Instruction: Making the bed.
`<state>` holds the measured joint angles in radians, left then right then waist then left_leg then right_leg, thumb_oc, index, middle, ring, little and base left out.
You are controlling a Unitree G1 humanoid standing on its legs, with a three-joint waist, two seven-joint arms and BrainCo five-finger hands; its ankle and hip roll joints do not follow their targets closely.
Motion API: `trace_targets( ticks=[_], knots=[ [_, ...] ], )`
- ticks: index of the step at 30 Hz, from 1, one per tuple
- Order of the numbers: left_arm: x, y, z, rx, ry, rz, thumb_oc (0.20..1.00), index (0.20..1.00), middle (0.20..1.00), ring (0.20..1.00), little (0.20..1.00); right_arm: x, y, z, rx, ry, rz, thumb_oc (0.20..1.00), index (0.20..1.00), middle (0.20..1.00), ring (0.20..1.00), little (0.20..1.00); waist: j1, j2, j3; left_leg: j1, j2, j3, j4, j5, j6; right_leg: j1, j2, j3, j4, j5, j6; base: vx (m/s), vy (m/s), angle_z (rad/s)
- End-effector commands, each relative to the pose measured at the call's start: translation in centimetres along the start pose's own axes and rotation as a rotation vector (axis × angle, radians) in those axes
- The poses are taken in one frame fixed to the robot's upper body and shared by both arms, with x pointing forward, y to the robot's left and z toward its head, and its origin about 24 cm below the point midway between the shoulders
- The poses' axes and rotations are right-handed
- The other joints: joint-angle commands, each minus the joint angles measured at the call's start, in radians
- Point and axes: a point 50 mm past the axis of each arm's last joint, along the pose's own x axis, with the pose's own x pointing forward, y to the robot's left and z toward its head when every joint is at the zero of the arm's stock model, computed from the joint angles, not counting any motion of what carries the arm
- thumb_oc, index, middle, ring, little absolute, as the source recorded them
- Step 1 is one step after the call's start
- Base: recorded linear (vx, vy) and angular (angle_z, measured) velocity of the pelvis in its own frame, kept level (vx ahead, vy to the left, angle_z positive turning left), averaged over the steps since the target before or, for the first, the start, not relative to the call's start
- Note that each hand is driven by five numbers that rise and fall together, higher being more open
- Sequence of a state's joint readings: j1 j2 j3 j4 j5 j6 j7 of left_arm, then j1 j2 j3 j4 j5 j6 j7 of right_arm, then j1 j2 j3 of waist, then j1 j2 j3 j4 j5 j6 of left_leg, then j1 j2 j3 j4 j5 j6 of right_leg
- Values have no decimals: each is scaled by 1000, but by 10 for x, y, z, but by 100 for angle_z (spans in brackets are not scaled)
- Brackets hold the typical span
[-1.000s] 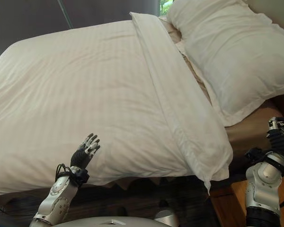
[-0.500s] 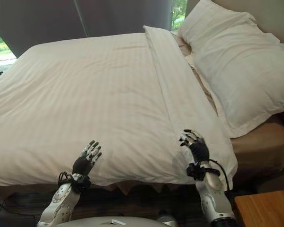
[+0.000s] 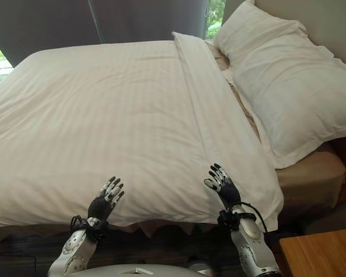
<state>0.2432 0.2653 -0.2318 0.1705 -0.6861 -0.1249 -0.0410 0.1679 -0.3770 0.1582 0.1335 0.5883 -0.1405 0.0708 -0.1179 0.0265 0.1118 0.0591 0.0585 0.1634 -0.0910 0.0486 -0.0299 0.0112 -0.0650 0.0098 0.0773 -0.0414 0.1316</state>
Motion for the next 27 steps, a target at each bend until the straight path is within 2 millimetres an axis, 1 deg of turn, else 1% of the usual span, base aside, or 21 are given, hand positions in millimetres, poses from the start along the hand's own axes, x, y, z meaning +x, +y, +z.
trace_targets(
  ticks=[1,2,3,5,7,8,9,12,13,14,15,16,17,18,19,20,22,23,25,26,27],
  knots=[
    [17,0,43,110,-159,-70,1000,1000,1000,1000,1000,13,14,28,2,-158,52,1000,1000,1000,1000,1000,-4,-65,54,-9,-25,-96,53,-48,40,-129,8,170,88,141,83,-245,-22,41],
    [18,-1,46,129,-166,-83,1000,1000,1000,1000,1000,12,15,26,-4,-147,59,1000,1000,1000,1000,1000,6,-59,54,-32,-26,-121,58,-34,38,-116,1,161,97,114,67,-348,-106,86],
    [20,-3,50,154,-182,-95,1000,1000,1000,1000,1000,10,21,21,-16,-125,99,1000,1000,1000,1000,1000,23,-44,52,-74,-24,-200,63,-5,35,-81,-16,107,149,49,24,-336,-146,103],
    [19,-3,51,153,-184,-93,1000,1000,1000,1000,1000,10,23,20,-12,-120,107,1000,1000,1000,1000,1000,30,-40,45,-92,-26,-236,63,10,33,-66,-9,94,168,27,12,-186,-124,152],
    [17,0,54,151,-197,-78,1000,1000,1000,1000,1000,11,28,21,-21,-121,144,1000,1000,1000,1000,1000,72,-44,35,-129,-35,-310,75,37,20,-11,15,80,188,-38,-11,-225,-240,137],
    [15,7,55,144,-212,-28,1000,1000,1000,1000,1000,17,35,33,-41,-163,181,1000,1000,1000,1000,1000,136,-54,41,-193,-62,-390,87,85,-9,74,39,65,102,-124,-45,-281,-263,111],
    [15,7,55,144,-212,-29,1000,1000,1000,1000,1000,17,35,33,-42,-164,181,1000,1000,1000,1000,1000,135,-51,39,-196,-60,-392,87,87,-10,73,42,64,98,-120,-45,-358,-294,118],
    [12,15,48,77,-202,29,1000,1000,1000,1000,1000,22,33,50,-72,-220,192,1000,1000,1000,1000,1000,185,-41,51,-295,-77,-464,60,193,-69,112,60,30,-67,-107,-72,-410,-264,130],
    [11,19,43,42,-198,73,1000,1000,1000,1000,1000,25,30,58,-122,-244,193,1000,1000,1000,1000,1000,208,-35,78,-324,-74,-448,62,208,-87,98,65,-9,-52,-102,-75,-485,-239,158],
    [11,17,44,32,-201,68,1000,1000,1000,1000,1000,25,28,61,-131,-248,176,1000,1000,1000,1000,1000,205,-36,91,-327,-68,-412,77,186,-74,83,56,-26,-37,-100,-73,-670,-165,206],
    [8,15,36,1,-176,61,1000,1000,1000,1000,1000,24,18,60,-177,-226,139,1000,1000,1000,1000,1000,190,-51,95,-294,-33,-286,168,128,-55,63,24,-100,-31,-79,-71,-465,-39,176],
    [8,15,36,1,-176,61,1000,1000,1000,1000,1000,24,18,60,-177,-226,139,1000,1000,1000,1000,1000,190,-50,92,-297,-32,-288,169,129,-55,61,25,-101,-32,-77,-71,-600,-52,166],
    [4,15,33,21,-158,34,1000,1000,1000,1000,1000,20,11,55,-121,-214,100,1000,1000,1000,1000,1000,173,-68,81,-234,-6,-209,240,62,-45,48,-10,-176,-44,-47,-73,-256,-22,126],
    [4,15,33,21,-158,34,1000,1000,1000,1000,1000,20,11,55,-121,-214,100,1000,1000,1000,1000,1000,173,-68,80,-235,-6,-209,240,62,-45,47,-10,-176,-44,-46,-73,-456,-6,134],
    [5,14,34,34,-160,26,1000,1000,1000,1000,1000,16,10,47,-81,-196,86,1000,1000,1000,1000,1000,153,-73,64,-143,56,-138,268,41,-47,38,-29,-227,-48,-28,-74,-206,17,94],
    [5,14,34,34,-160,26,1000,1000,1000,1000,1000,16,10,47,-81,-196,86,1000,1000,1000,1000,1000,151,-73,63,-144,55,-139,265,44,-47,37,-30,-228,-49,-26,-74,-262,43,112],
    [8,8,37,10,-167,6,1000,1000,1000,1000,1000,8,8,31,-15,-156,31,1000,1000,1000,1000,1000,103,-55,28,8,131,-53,210,5,-68,24,-46,-315,-58,-18,-72,-244,123,110],
    [8,8,37,10,-167,6,1000,1000,1000,1000,1000,8,8,31,-15,-156,31,1000,1000,1000,1000,1000,101,-56,25,4,129,-55,208,9,-67,21,-48,-318,-59,-15,-72,-283,177,138],
    [12,3,42,33,-185,-13,1000,1000,1000,1000,1000,6,6,26,24,-149,-3,1000,1000,1000,1000,1000,70,-41,5,52,139,13,152,-36,-79,8,-70,-375,-54,-1,-59,-199,190,119],
    [14,0,44,38,-189,-26,1000,1000,1000,1000,1000,4,6,24,37,-148,-14,1000,1000,1000,1000,1000,59,-31,-5,61,125,43,97,-54,-75,3,-86,-401,-54,11,-49,-252,358,87],
    [16,-4,42,47,-181,-46,1000,1000,1000,1000,1000,5,6,23,27,-142,-16,1000,1000,1000,1000,1000,53,-16,-14,51,93,35,19,-43,-65,-9,-108,-424,-54,46,-30,-180,296,103]
  ],
)
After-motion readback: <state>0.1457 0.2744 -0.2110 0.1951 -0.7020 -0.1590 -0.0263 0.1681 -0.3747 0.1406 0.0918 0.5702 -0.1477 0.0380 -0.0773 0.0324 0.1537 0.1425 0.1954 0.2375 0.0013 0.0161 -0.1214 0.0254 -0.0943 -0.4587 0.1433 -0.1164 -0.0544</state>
